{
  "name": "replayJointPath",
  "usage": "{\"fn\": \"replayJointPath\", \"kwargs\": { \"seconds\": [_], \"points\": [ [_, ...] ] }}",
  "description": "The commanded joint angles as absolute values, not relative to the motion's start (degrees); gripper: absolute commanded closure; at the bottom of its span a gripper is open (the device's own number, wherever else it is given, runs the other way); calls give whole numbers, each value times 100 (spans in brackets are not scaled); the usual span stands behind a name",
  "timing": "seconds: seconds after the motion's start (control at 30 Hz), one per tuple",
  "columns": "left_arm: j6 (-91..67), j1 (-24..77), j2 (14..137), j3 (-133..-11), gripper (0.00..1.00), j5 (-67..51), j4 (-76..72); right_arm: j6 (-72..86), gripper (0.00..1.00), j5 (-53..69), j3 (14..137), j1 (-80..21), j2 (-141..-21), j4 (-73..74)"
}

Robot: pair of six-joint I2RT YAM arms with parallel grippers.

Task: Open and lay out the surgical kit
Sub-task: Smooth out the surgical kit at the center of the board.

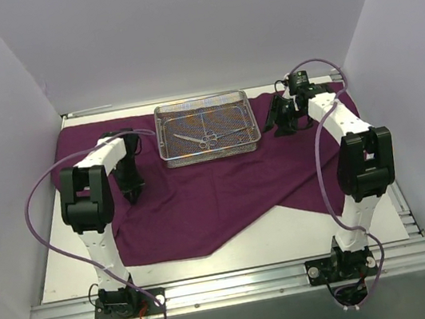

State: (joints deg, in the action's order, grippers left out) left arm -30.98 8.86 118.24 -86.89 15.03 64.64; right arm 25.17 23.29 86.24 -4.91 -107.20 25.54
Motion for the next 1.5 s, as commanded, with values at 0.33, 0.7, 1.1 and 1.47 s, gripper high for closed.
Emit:
{"fn": "replayJointPath", "kwargs": {
  "seconds": [0.33,0.7,1.1,1.47],
  "points": [
    [-3243,703,11347,-8824,98,1863,6723,2443,55,2549,8613,-483,-10696,2610],
    [-3235,-1518,9230,-7920,98,2022,7207,2522,55,2680,8771,-966,-11083,2663],
    [-3346,-3997,8042,-7321,97,2372,7821,2523,56,2742,9176,-1046,-11408,2821],
    [-2874,-3940,8297,-7673,31,1505,7331,2461,56,2716,8895,-756,-11198,2795]
  ]
}}
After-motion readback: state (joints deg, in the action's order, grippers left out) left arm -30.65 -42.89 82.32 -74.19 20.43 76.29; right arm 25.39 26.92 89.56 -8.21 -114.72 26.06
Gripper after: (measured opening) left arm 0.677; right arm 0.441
